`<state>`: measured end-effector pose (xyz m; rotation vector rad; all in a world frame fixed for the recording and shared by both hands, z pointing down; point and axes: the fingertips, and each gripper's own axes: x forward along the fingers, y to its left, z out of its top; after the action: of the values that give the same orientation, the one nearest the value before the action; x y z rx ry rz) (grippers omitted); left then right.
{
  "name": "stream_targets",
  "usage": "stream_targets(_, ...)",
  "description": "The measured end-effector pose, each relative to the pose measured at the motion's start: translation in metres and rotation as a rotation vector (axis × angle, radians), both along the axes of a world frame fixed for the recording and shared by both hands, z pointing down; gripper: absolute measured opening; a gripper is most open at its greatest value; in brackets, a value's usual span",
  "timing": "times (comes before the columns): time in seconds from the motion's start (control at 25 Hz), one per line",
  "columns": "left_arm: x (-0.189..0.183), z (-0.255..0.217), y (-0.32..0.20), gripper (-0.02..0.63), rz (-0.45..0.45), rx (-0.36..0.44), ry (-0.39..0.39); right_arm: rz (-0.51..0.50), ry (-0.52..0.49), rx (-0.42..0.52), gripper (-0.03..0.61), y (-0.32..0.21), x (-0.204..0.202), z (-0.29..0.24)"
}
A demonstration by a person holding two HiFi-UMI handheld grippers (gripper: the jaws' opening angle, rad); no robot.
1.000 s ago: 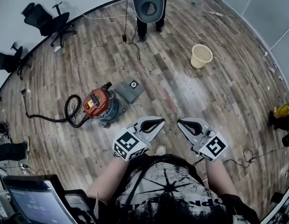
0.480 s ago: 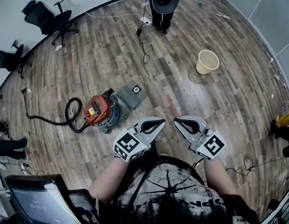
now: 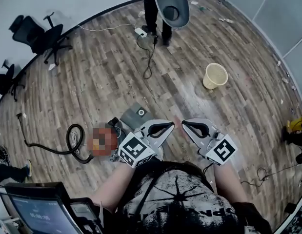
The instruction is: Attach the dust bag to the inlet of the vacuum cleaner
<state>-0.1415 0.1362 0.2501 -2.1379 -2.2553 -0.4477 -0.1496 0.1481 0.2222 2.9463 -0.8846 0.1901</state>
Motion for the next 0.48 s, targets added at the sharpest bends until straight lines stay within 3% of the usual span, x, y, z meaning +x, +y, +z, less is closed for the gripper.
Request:
stream_targets(0.2, 0.040, 0.009, 0.012, 0.003, 0.040, 0.013, -0.022, 0.022, 0.084, -0.014, 0.006, 0.010, 0.042, -0.008)
stream_targets(0.4, 0.062, 0.011, 0.029, 0.003, 0.066, 0.003, -0.051, 0.096, -0.042, -0.022, 0.007, 0.043, 0.054, 0.011)
stream_targets(0.48, 0.072, 0.015, 0.038, 0.003, 0.077, 0.012, -0.053, 0.114, -0.050, -0.018, 0.008, 0.056, 0.062, 0.012)
